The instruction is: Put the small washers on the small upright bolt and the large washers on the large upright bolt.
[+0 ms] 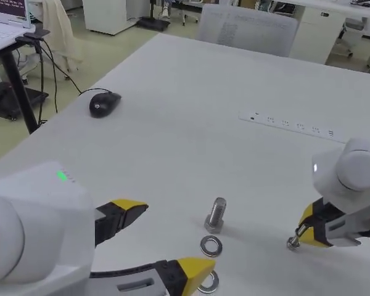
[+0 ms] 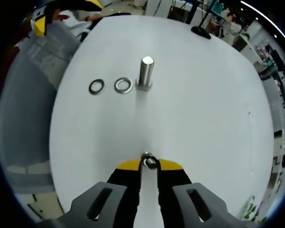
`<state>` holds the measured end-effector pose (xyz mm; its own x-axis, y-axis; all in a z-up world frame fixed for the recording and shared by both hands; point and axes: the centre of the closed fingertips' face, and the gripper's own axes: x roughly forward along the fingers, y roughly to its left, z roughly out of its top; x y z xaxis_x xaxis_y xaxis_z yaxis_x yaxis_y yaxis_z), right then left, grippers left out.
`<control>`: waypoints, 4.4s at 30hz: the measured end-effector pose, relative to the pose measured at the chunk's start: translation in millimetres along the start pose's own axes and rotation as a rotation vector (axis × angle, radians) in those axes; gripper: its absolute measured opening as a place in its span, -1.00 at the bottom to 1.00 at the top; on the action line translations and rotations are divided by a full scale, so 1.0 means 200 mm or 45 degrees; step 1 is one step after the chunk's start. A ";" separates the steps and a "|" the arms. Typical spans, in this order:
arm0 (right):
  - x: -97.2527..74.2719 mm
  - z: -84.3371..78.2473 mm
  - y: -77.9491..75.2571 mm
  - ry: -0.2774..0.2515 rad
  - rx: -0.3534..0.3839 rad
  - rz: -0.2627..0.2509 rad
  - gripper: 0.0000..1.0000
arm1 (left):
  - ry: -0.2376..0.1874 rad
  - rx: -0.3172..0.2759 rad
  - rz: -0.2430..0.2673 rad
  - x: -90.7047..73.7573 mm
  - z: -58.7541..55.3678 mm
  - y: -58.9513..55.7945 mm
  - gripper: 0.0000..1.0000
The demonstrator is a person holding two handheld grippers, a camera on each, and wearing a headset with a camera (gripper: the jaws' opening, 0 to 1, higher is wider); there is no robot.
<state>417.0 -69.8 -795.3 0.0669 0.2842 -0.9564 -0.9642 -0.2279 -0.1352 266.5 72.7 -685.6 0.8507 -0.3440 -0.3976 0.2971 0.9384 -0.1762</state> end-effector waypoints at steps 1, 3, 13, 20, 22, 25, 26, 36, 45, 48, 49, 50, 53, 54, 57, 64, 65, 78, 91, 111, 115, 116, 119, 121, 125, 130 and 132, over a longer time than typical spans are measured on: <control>0.01 0.00 0.00 0.000 -0.002 -0.001 -0.74 | 0.001 0.000 0.001 0.00 0.00 0.00 0.25; 0.02 -0.01 0.00 -0.002 0.011 0.012 -0.74 | 0.002 -0.003 0.002 0.00 0.00 0.00 0.25; 0.07 -0.03 0.02 -0.007 0.016 0.033 -0.74 | 0.013 -0.002 0.005 0.00 -0.01 0.01 0.26; 0.08 -0.04 0.03 -0.007 0.023 0.037 -0.72 | 0.021 0.000 0.012 0.01 -0.01 0.01 0.25; 0.08 -0.05 0.03 -0.011 0.025 0.041 -0.70 | 0.020 -0.002 0.011 0.01 -0.01 0.01 0.25; 0.08 -0.05 0.03 -0.014 0.029 0.041 -0.68 | 0.020 -0.003 0.012 0.01 -0.01 0.01 0.25; 0.07 -0.05 0.03 -0.017 0.034 0.038 -0.68 | 0.018 -0.003 0.012 0.01 -0.01 0.01 0.26; 0.01 -0.04 0.04 -0.029 0.044 0.004 -0.68 | 0.023 0.016 0.004 0.00 -0.01 -0.01 0.26; -0.06 -0.07 0.08 -0.062 0.093 -0.042 -0.68 | 0.033 0.055 -0.010 -0.01 0.00 -0.04 0.26; -0.07 -0.09 0.11 -0.077 0.117 -0.054 -0.68 | 0.024 0.065 -0.014 -0.01 0.02 -0.04 0.26; -0.08 -0.09 0.12 -0.085 0.126 -0.061 -0.68 | 0.025 0.071 -0.016 -0.02 0.02 -0.05 0.26; -0.08 -0.09 0.13 -0.089 0.132 -0.062 -0.68 | 0.028 0.075 -0.019 -0.02 0.02 -0.05 0.26; -0.09 -0.10 0.16 -0.105 0.142 -0.069 -0.68 | 0.030 0.090 -0.026 -0.02 0.03 -0.07 0.26; -0.09 -0.09 0.17 -0.112 0.150 -0.072 -0.68 | 0.027 0.093 -0.026 -0.02 0.03 -0.07 0.26; -0.09 -0.09 0.20 -0.127 0.162 -0.080 -0.68 | 0.023 0.107 -0.035 -0.03 0.04 -0.09 0.26; -0.10 -0.02 0.26 -0.180 0.170 -0.090 -0.68 | 0.022 0.131 -0.048 -0.05 0.05 -0.10 0.26; -0.09 -0.01 0.27 -0.187 0.164 -0.092 -0.68 | 0.022 0.135 -0.049 -0.06 0.05 -0.11 0.26; -0.01 0.25 0.44 -0.307 0.088 -0.045 -0.68 | 0.012 0.136 -0.064 -0.10 0.03 -0.12 0.26; 0.10 0.48 0.52 -0.379 0.036 0.075 -0.63 | -0.007 0.121 -0.071 -0.09 0.04 -0.12 0.26; 0.19 0.57 0.53 -0.186 -0.288 0.214 -0.41 | -0.009 0.084 -0.049 -0.06 0.02 -0.07 0.26; 0.20 0.57 0.53 -0.140 -0.378 0.225 -0.37 | -0.016 0.074 -0.039 -0.06 0.02 -0.06 0.26; 0.20 0.57 0.53 -0.133 -0.414 0.222 -0.36 | -0.023 0.069 -0.035 -0.06 0.02 -0.06 0.26; 0.21 0.58 0.53 -0.111 -0.440 0.251 -0.36 | -0.028 0.053 -0.026 -0.06 0.02 -0.05 0.26; 0.21 0.58 0.53 -0.098 -0.458 0.260 -0.35 | -0.034 0.046 -0.029 -0.05 0.02 -0.05 0.26; 0.22 0.59 0.54 -0.082 -0.485 0.282 -0.35 | -0.037 0.046 -0.035 -0.05 0.02 -0.06 0.26; 0.23 0.58 0.53 -0.060 -0.509 0.297 -0.35 | -0.044 0.032 -0.031 -0.05 0.01 -0.06 0.26; 0.23 0.58 0.53 -0.048 -0.520 0.300 -0.35 | -0.044 0.027 -0.024 -0.05 0.01 -0.05 0.26</control>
<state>287.6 27.4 -824.3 -0.1584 0.2122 -0.9643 -0.7719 -0.6356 -0.0131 255.6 66.5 -678.1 0.8591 -0.3608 -0.3631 0.3222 0.9324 -0.1640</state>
